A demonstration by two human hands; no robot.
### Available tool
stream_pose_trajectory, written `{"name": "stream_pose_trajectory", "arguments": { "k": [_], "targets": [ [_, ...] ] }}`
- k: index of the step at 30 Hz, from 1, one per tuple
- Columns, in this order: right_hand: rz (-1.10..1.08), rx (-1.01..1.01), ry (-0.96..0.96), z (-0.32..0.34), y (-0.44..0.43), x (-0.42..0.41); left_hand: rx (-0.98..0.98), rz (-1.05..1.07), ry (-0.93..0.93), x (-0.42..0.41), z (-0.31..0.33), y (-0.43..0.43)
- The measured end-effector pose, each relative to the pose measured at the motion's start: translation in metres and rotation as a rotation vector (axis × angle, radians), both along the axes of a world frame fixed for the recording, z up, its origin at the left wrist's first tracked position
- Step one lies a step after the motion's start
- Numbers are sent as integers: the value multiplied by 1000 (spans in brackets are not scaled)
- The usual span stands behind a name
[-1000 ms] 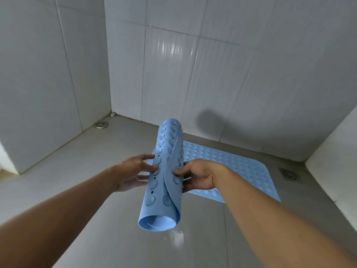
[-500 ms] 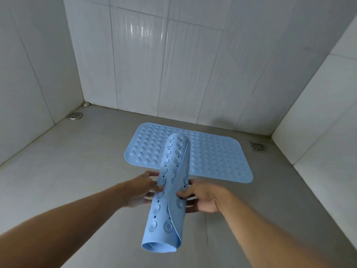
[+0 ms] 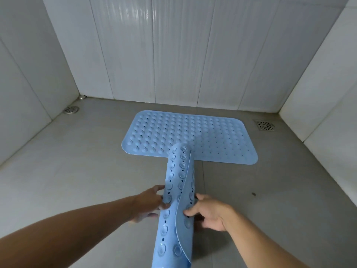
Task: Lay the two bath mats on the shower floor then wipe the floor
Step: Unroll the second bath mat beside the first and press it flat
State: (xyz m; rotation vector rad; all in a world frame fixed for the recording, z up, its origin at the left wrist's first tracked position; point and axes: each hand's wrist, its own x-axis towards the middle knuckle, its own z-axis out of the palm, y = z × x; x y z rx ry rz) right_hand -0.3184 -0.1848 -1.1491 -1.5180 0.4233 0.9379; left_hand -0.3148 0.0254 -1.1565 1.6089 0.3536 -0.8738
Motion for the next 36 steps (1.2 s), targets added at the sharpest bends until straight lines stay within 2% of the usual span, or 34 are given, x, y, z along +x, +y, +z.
{"name": "stream_pose_trajectory", "arguments": {
  "k": [9, 13, 16, 22, 25, 28, 31, 33, 36],
  "targets": [
    [116, -116, -85, -3, 0, -5, 127, 51, -26, -9, -6, -19],
    [148, -152, -143, 4, 3, -7, 188, 30, -118, -9, -7, -21],
    [166, -228, -191, 9, 4, -9, 240, 76, -269, -16, -17, -23],
    [-6, -459, -447, -4, 4, -8, 364, 91, -373, -17, -23, -17],
    [148, -595, -446, -11, -1, -18, 517, 118, -454, -16, -23, -27],
    [313, -813, -475, -13, -1, -25, 662, 15, -515, -19, -25, -35],
    [587, -1096, -525, -30, -2, -26, 670, -20, -528, -17, -23, -40],
    [695, -1087, -523, -46, -1, -25, 647, -24, -528, -14, -21, -37],
    [650, -936, -430, -65, -5, -29, 620, -51, -491, -13, -16, -31]
  ]
}}
